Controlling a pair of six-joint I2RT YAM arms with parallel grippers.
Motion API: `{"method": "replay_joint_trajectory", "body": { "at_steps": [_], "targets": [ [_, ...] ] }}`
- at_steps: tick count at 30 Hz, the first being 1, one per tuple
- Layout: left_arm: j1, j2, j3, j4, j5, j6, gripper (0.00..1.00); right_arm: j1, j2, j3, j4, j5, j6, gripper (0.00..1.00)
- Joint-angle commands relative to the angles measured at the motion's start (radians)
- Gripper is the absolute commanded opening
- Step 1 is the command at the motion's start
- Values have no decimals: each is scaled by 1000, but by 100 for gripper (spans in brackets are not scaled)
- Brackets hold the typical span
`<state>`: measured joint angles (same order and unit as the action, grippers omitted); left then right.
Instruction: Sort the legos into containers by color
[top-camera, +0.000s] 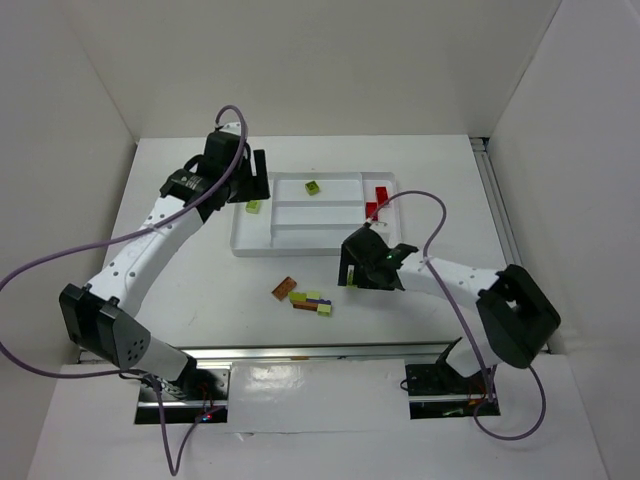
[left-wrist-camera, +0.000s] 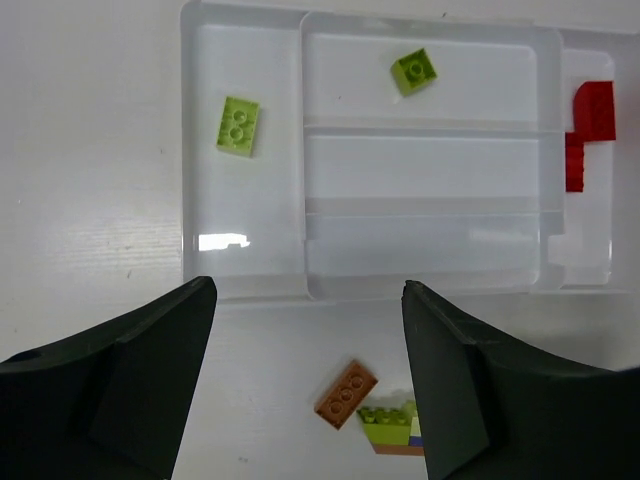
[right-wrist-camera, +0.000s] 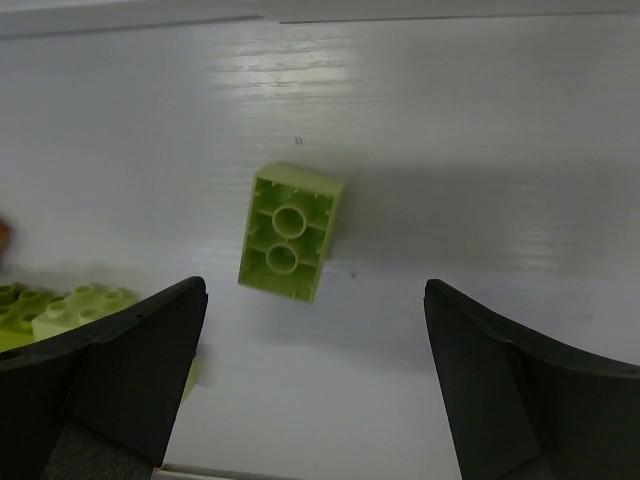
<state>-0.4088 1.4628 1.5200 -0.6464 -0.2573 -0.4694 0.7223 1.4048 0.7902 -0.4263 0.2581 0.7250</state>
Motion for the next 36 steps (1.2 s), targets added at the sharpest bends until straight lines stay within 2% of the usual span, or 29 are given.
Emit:
{"method": "replay_joint_trajectory", "body": {
  "at_steps": [1, 4, 7, 8, 10, 11, 12, 15, 19, 23, 25, 29, 31, 36],
  "targets": [
    [13, -10, 5, -12, -16, 15, 86, 20, 92, 73, 57, 38, 51, 96],
    [13, -10, 5, -12, -16, 15, 85, 34, 155, 87, 69, 75, 51, 86],
    [13, -10, 5, -12, -16, 15, 85, 34, 184, 98, 101, 96, 51, 81],
    [13, -10, 5, -12, -16, 15, 85, 45, 184, 109, 101, 105, 51, 73],
    [13, -10, 5, -12, -16, 24, 85, 45, 184, 118, 112, 115, 51, 64],
    [22, -10, 5, -21, -16, 25, 85, 45, 194, 132, 112, 115, 39, 52],
    [22, -10, 5, -21, -16, 25, 85, 45, 194, 132, 112, 115, 39, 46],
    [22, -10, 5, -32, -16, 25, 85, 57, 194, 187, 61, 125, 16, 33],
    [91, -19, 16, -55, 4, 15, 85, 123, 105, 271, -6, 148, -28, 33],
    [166, -30, 43, -76, 65, -21, 85, 123, 127, 362, 64, 84, -94, 33],
    [186, -54, 43, -88, 85, -31, 85, 123, 187, 461, 99, 60, -139, 33],
    [241, -100, 33, -108, 105, -80, 85, 123, 421, 671, 174, -18, -208, 34],
    [264, -120, 9, -119, 119, -115, 85, 123, 506, 817, 175, -39, -235, 35],
    [318, -177, -76, -119, 173, -138, 85, 114, 715, 1033, 172, -121, -245, 39]
  ]
}}
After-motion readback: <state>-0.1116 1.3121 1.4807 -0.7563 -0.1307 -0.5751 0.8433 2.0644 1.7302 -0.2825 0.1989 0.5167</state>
